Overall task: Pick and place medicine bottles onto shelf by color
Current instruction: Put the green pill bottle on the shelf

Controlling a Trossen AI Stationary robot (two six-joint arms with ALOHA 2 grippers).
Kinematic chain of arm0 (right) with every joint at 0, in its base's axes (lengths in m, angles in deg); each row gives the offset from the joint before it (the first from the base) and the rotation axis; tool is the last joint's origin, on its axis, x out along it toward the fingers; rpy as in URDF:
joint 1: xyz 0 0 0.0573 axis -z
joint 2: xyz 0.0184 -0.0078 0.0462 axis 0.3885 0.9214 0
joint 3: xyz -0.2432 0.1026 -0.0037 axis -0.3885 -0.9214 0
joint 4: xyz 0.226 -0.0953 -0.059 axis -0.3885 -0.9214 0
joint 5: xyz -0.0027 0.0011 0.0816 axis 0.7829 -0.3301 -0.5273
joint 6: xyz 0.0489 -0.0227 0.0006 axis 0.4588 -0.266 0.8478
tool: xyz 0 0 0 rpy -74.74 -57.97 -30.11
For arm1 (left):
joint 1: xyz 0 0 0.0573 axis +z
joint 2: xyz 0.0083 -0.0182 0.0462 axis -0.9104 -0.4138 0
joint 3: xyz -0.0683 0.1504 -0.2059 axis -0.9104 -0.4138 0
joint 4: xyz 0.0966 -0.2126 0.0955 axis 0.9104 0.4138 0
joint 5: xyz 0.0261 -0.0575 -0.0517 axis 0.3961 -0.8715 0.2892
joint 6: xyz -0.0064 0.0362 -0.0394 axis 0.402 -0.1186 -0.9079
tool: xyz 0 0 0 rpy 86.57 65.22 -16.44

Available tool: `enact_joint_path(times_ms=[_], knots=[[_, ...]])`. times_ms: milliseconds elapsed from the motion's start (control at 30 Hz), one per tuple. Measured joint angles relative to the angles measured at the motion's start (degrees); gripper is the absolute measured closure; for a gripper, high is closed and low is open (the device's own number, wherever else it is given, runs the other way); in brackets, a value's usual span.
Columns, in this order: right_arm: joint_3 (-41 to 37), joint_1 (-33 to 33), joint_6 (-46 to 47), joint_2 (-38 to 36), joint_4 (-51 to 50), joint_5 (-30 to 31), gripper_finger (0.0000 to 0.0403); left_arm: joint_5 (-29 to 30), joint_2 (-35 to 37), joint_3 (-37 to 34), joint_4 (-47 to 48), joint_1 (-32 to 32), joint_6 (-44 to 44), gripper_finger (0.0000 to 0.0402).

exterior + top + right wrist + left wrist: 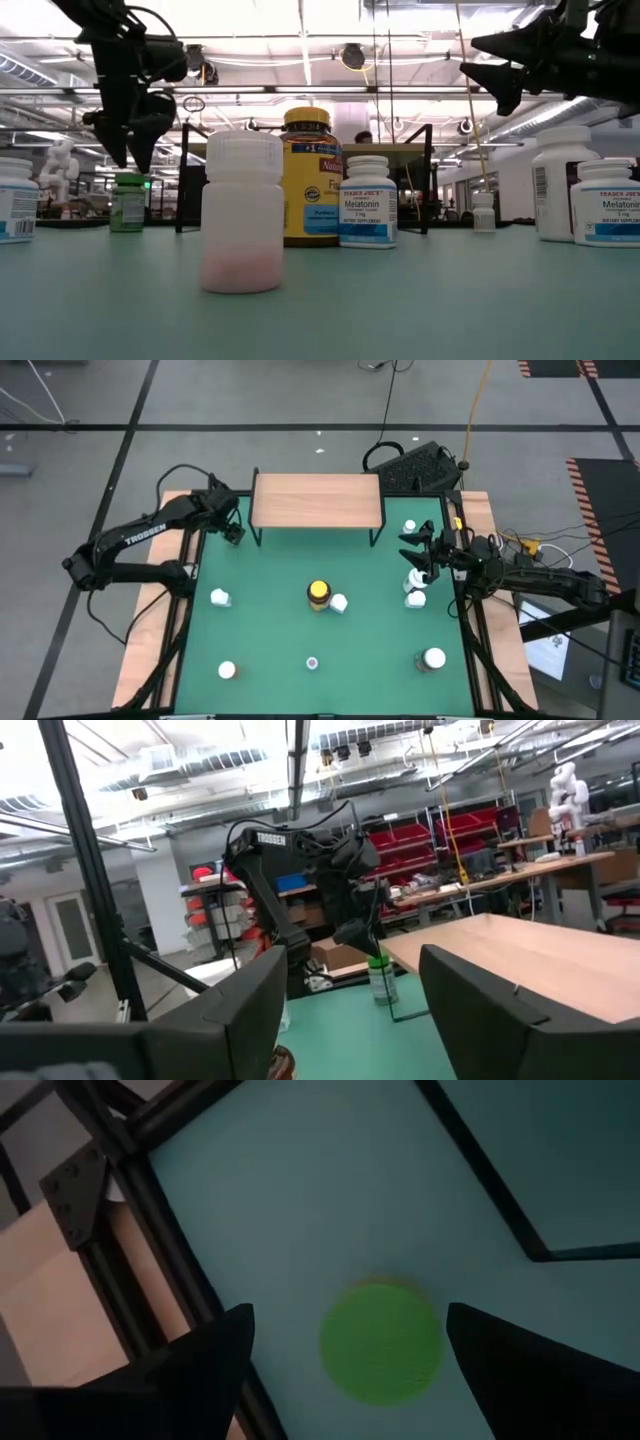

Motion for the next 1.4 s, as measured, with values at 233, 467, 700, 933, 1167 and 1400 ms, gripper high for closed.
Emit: enact_joint_path(times_ms=[233,467,700,933,1167,1400], knots=[[0.0,0.0,0.58,0.72,-0.02,0.01,0.0176,-0.22,0.0,0.0,-0.21,0.6,-0.08,0.0067],[0.0,0.0,0.57,0.72,0.0,0.01,0.0176,-0.48,0.04,-3.22,-3.04,0.8,2.85,0.0066],[0.0,0.0,0.19,0.72,0.44,0.05,0.0176,-3.74,0.04,-4.59,-4.55,1.63,4.2,0.0066],[0.0,0.02,0.16,0.72,0.44,0.23,0.0176,-3.56,0.07,-4.59,-4.5,1.72,4.22,0.0094],[0.0,0.02,0.53,0.72,0.42,0.24,0.0176,-3.21,0.07,-4.59,-4.39,2.41,3.99,0.0183],[0.0,0.02,1.16,0.74,0.39,0.23,0.0177,-3.17,0.07,-4.07,-3.65,2.48,2.75,0.0196]])
